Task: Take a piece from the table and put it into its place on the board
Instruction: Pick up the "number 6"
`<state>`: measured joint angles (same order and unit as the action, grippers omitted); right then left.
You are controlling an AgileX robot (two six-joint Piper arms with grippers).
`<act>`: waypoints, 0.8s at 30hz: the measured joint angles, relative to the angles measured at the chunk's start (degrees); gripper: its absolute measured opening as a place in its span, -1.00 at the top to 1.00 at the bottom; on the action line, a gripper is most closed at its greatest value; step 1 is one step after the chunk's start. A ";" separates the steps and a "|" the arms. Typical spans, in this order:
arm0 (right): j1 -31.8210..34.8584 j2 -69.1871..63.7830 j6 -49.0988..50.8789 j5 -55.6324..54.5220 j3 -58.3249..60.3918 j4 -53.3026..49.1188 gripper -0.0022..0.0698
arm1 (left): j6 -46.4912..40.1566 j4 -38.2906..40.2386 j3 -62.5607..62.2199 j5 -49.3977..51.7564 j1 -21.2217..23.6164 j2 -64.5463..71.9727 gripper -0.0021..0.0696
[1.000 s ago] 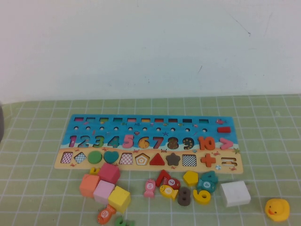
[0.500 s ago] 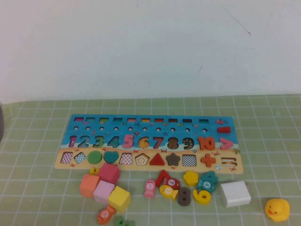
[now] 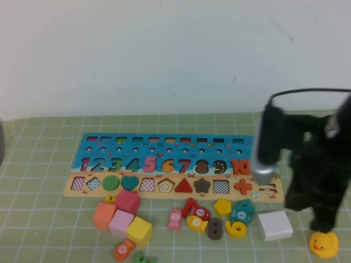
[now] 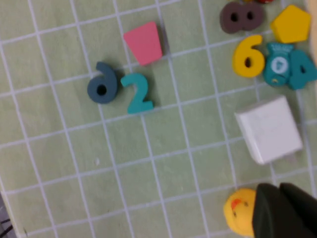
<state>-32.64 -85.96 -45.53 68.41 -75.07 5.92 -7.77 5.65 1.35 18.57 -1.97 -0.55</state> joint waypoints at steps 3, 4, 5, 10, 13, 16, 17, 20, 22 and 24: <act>-1.54 -5.91 1.70 -1.23 -1.53 0.00 0.90 | 0.00 0.04 0.00 0.00 0.00 0.00 0.95; -2.13 -7.61 1.80 -1.90 -1.76 0.00 0.86 | 0.00 0.04 0.00 0.00 0.00 0.00 0.95; -2.56 -9.17 1.92 -2.51 -1.83 0.00 0.78 | 0.00 0.04 0.00 0.00 0.00 0.00 0.95; -3.85 -15.17 2.15 -5.14 -1.83 0.00 0.14 | 0.00 0.04 0.00 0.00 0.00 0.00 0.95; -3.99 -17.92 2.15 -7.62 -1.83 -0.09 -0.15 | 0.00 0.04 0.00 0.00 0.00 0.00 0.95; -3.99 -20.19 2.15 -9.95 -1.91 -0.12 -0.24 | 0.00 0.04 0.00 0.00 0.00 0.00 0.95; -3.99 -20.90 2.15 -10.58 -1.97 -0.12 -0.25 | 0.00 0.04 0.00 0.00 0.00 0.00 0.95; -3.99 -22.71 2.15 -11.89 -2.10 -0.12 -0.26 | 0.00 0.04 0.00 0.00 0.00 0.00 0.95; -3.99 -23.83 2.15 -12.53 -2.19 -0.12 -0.26 | 0.00 0.04 0.00 0.00 0.00 0.00 0.95; -3.99 -25.08 2.15 -13.40 -2.19 -0.12 -0.27 | 0.00 0.13 -0.10 0.00 0.00 0.00 0.95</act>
<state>-36.63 -111.04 -43.38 55.01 -77.25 5.80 -7.77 5.78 1.25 18.57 -1.97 -0.55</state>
